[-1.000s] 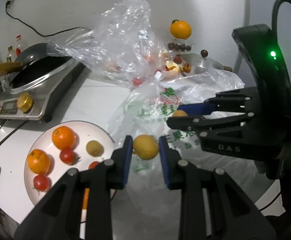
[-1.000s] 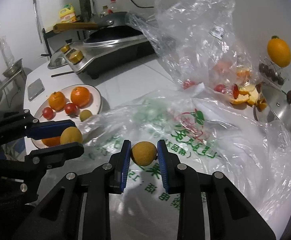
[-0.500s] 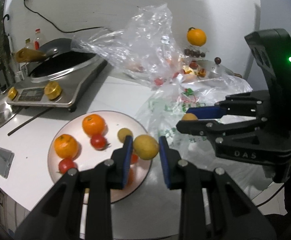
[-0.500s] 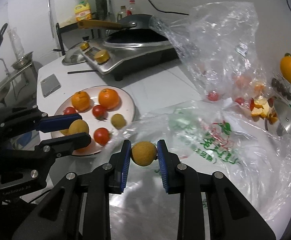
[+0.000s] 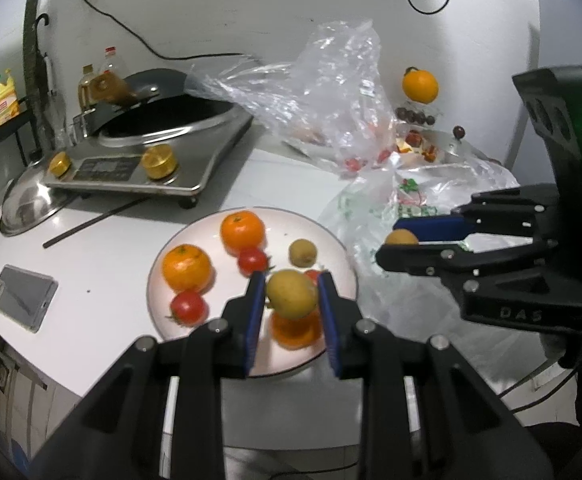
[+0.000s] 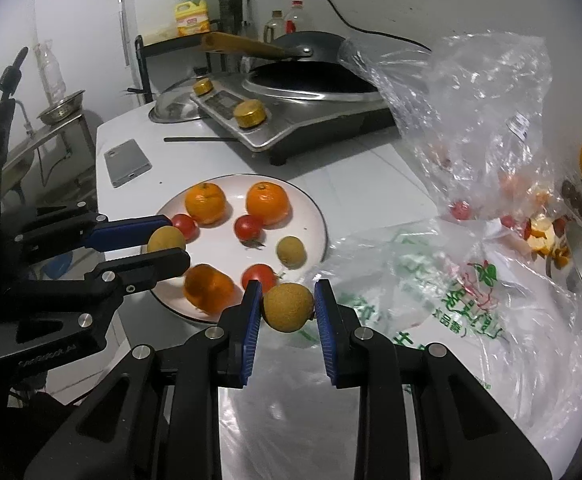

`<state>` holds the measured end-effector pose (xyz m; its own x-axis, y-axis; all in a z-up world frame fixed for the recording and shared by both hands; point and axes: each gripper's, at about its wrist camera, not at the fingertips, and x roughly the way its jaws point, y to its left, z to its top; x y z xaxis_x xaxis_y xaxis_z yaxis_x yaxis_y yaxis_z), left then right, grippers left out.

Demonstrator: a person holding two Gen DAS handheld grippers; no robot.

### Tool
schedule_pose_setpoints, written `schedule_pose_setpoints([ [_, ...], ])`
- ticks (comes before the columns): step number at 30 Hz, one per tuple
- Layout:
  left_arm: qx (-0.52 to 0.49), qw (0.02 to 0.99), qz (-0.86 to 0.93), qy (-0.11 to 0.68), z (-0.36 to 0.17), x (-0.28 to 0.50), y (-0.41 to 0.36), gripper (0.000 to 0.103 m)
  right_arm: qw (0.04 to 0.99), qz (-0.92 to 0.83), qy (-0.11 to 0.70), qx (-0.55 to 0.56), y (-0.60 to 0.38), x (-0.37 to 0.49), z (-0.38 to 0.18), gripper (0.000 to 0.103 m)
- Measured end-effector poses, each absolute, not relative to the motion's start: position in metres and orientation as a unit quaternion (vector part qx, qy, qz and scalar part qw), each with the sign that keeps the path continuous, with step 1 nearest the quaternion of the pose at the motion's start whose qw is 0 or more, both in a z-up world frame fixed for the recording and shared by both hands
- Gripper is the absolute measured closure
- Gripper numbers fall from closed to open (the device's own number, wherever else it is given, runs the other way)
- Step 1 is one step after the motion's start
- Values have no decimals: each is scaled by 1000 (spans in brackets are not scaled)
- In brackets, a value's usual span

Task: Organize fruits
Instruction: 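Carry both held yellow fruits from the bag over the white plate, then lower the yellow fruits onto the plate and open both grippers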

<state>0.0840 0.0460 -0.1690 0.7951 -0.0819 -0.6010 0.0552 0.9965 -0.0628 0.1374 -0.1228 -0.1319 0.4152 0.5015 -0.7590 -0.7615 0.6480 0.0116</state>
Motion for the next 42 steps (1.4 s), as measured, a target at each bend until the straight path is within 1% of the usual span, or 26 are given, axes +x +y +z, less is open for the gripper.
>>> schedule_pose_setpoints([
  [8, -25, 947, -23, 318, -173, 83, 66, 76, 817, 396, 379, -178, -104, 131, -130, 74],
  [22, -40, 943, -17, 329, -190, 101, 87, 76, 806, 418, 378, -180, -69, 145, -134, 74],
  [42, -42, 934, -34, 354, -209, 127, 100, 76, 785, 429, 411, -174, -41, 167, -169, 74],
])
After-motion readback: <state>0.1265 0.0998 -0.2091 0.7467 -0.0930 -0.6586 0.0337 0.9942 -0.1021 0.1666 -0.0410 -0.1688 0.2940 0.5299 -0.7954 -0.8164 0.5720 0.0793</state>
